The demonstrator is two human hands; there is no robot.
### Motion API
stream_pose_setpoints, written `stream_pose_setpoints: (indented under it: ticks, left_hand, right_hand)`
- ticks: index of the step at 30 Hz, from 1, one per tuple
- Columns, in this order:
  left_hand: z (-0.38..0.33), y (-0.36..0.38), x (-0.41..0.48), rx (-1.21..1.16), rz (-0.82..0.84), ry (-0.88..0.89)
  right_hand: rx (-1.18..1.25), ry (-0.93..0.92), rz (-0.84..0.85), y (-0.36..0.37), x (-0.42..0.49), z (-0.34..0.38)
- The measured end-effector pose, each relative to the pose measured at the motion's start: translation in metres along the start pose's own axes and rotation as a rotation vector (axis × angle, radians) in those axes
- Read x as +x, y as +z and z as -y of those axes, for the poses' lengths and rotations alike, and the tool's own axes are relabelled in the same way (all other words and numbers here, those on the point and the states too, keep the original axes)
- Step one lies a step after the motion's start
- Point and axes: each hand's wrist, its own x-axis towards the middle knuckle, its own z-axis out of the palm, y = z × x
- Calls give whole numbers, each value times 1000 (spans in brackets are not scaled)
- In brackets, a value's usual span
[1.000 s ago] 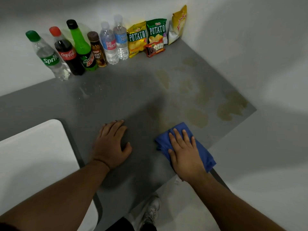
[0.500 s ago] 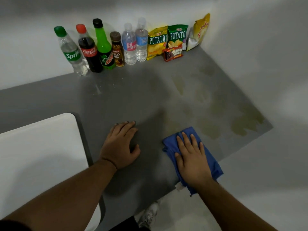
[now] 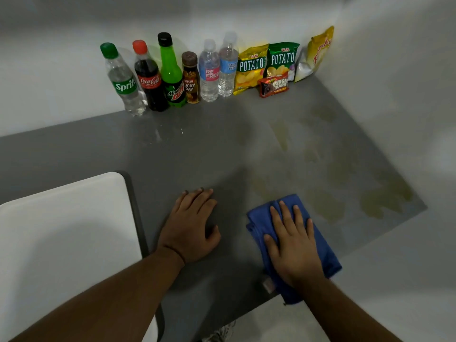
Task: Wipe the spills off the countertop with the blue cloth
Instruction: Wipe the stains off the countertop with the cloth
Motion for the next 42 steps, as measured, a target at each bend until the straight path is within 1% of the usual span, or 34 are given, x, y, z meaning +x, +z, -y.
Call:
stream_pose_setpoints:
  ticks: [2,5,8,10,13,16,18,20,22,25,27,30,33,35,37,40,42]
  left_hand:
    - [0,0,0,7,2,1]
    - [0,0,0,4,-9,2]
    - [0,0,0,-8,-15,11]
    - [0,0,0,-6,-1,7]
    - [0,-1,1,1,10,2]
    - [1,-1,1,-9,18,-2]
    - [1,-1,0,-14,26,-10]
    - [1,-1,1,-21,28,-14]
    - [2,-1,1,-39,18,-15]
    - [3,1,1,-60,3,-19]
    - [3,2,0,-54,2,-24]
    - [2,2,1,-31,21,-19]
    - [2,3,2,-39,35,-26]
    - [3,3,1,-65,33,-30]
    - [5,2,1,-108,16,-37]
    - [8,1,4,-175,-5,-58]
    - [9,0,5,-198,-22,-61]
  right_hand:
    - [17,-2,-1,-2,14,21]
    - [45,-97,-1,4,6,40]
    - [-16,-212,0,14,-19,28]
    - [-31,-235,11,13,-26,11]
    - [-19,-149,-2,6,-9,-1]
    - [8,-43,-23,-3,28,17]
    - [-3,-18,-22,-7,45,33]
    - [-9,-54,-15,-7,45,44]
    - [-18,-132,-7,-2,28,45]
    - [-19,-243,12,5,1,26]
    - [-33,-270,33,2,1,10]
    - [-34,-186,16,-8,28,5]
    - [15,-57,-34,-18,64,28]
    - [9,-14,-44,-19,77,45]
    - [29,-54,-36,-15,74,53]
    - [-24,-242,-1,-6,52,36]
    - [-64,-321,15,-5,44,17]
